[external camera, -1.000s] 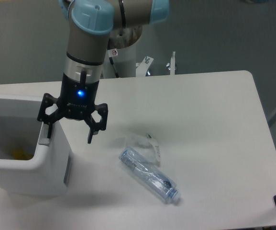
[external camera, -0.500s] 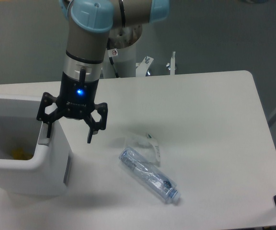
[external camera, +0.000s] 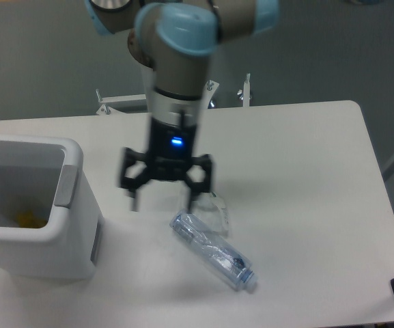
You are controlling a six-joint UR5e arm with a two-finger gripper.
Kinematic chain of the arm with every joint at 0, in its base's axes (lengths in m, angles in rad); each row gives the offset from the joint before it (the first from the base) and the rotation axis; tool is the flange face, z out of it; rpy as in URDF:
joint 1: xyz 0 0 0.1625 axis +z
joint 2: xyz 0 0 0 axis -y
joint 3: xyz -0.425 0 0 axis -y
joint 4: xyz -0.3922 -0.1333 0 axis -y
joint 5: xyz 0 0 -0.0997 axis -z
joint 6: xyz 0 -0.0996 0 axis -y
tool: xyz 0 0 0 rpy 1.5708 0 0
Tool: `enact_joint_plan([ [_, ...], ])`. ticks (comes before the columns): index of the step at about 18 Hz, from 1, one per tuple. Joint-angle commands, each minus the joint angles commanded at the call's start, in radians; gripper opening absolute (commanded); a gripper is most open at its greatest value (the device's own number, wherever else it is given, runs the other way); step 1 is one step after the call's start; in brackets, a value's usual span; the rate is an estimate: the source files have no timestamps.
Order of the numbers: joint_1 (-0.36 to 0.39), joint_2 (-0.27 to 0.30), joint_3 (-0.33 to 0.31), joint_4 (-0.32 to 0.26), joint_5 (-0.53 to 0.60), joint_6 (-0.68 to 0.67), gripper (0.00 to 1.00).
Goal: Open the trash can
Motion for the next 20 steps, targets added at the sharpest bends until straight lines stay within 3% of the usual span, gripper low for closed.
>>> enact_joint_plan([
  [4, 0.118, -0.047, -0.026, -0.005, 0.023, 0.126, 1.0],
  [6, 0.166, -0.049, -0.051, -0.003, 0.101, 0.199, 1.0],
  [14, 0.246, -0.106, -0.032, -0.011, 0.236, 0.532, 1.0],
  [20, 0.247, -0.117, -0.031, -0.023, 0.247, 0.696, 1.0],
])
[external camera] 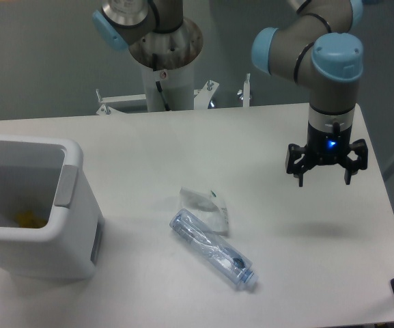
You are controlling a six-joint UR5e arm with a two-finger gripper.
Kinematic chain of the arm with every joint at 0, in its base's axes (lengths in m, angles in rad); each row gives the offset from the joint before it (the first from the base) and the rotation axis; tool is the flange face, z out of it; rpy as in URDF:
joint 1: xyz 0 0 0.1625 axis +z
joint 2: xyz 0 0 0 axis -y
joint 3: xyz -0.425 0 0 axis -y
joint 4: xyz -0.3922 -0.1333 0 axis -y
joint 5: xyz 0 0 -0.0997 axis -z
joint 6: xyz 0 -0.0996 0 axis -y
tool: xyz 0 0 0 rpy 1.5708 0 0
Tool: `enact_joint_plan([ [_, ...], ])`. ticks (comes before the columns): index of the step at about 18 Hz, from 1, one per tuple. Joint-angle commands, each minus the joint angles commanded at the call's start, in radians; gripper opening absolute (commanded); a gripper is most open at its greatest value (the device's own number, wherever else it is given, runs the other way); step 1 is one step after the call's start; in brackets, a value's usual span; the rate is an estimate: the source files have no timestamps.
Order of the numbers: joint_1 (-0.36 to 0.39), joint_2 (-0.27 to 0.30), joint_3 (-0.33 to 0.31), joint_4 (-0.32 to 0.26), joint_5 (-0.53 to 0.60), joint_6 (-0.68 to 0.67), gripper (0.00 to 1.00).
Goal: Open the trash can
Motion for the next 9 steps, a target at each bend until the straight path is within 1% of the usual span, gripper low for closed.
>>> enact_joint_plan([
  [2, -0.002, 0.0, 0.0, -0.008, 0.023, 0.051, 1.0],
  [5, -0.002, 0.002, -0.003, -0.023, 0.058, 0.056, 1.0],
  [9, -0.003, -0.002, -0.014, -0.018, 0.071, 0.054, 1.0],
])
